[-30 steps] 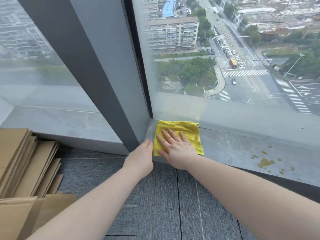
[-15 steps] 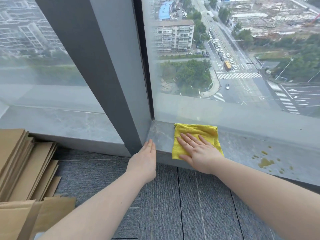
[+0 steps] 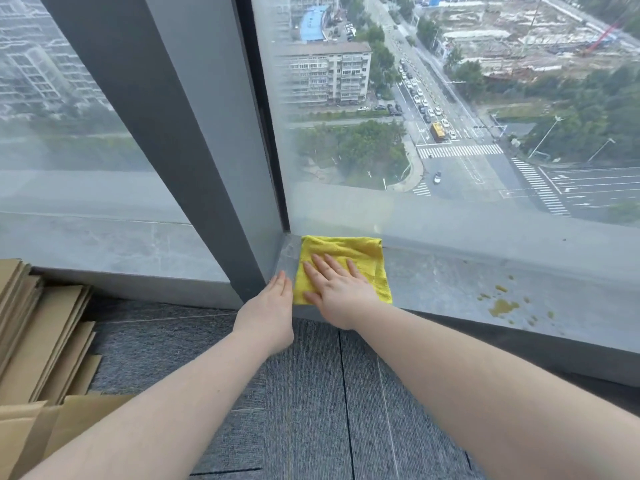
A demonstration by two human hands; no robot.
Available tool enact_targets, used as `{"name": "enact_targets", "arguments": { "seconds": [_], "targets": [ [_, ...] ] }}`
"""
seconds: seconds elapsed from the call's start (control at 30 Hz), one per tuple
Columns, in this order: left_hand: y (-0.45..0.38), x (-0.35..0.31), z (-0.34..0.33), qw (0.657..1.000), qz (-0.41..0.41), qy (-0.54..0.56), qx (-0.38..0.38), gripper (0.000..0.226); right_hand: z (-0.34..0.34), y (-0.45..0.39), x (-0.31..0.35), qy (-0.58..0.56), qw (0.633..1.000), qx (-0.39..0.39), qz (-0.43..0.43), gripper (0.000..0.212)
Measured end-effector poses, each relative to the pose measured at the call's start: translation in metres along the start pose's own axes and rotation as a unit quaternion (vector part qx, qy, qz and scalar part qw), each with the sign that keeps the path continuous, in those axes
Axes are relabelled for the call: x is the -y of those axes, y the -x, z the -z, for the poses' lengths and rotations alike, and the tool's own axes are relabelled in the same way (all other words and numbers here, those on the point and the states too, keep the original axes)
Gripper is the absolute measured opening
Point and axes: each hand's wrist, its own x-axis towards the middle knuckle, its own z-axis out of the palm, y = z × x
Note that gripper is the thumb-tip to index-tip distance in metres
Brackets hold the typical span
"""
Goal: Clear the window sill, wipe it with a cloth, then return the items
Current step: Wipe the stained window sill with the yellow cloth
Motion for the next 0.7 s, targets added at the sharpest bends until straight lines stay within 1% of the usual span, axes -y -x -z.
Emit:
{"name": "enact_targets", "arguments": {
  "seconds": [0.1,0.17,0.23,0.3,0.33,0.4,0.43,0.5,0.57,0.7],
  "targets": [
    [0.0,-0.005,0.007,0.999,0.008,-0.017,0.039,0.072,0.009,0.02,-0.032,-0.004,0.999,0.027,-0.031,0.06],
    [-0.005,-0.01,0.016,0.997,0.031,-0.026,0.062,0.068,0.017,0.037,-0.06,0.003,0.997,0.047,-0.063,0.061],
    [-0.01,-0.015,0.029,0.994,0.045,-0.054,0.082,0.056,0.024,0.054,-0.089,0.017,0.993,0.071,-0.094,0.063],
    [-0.014,-0.022,0.039,0.99,0.045,-0.091,0.102,0.037,0.028,0.073,-0.12,0.027,0.989,0.091,-0.113,0.064],
    [-0.015,-0.026,0.043,0.989,0.046,-0.099,0.103,0.03,0.028,0.082,-0.135,0.027,0.988,0.097,-0.119,0.065],
    [-0.019,-0.039,0.046,0.991,0.04,-0.097,0.085,0.025,0.027,0.099,-0.159,0.021,0.986,0.103,-0.13,0.065],
    [-0.02,-0.049,0.047,0.993,0.027,-0.086,0.069,0.028,0.025,0.106,-0.169,0.018,0.985,0.103,-0.134,0.065],
    [-0.025,-0.076,0.046,0.998,-0.019,-0.049,0.046,0.041,0.024,0.116,-0.182,0.015,0.986,0.1,-0.135,0.065],
    [-0.027,-0.111,0.045,0.996,-0.07,-0.021,0.045,0.053,0.022,0.125,-0.192,0.011,0.986,0.094,-0.134,0.065],
    [-0.039,-0.173,0.036,0.986,-0.155,-0.023,0.05,0.065,0.016,0.148,-0.217,-0.002,0.987,0.076,-0.142,0.066]
  ]
}}
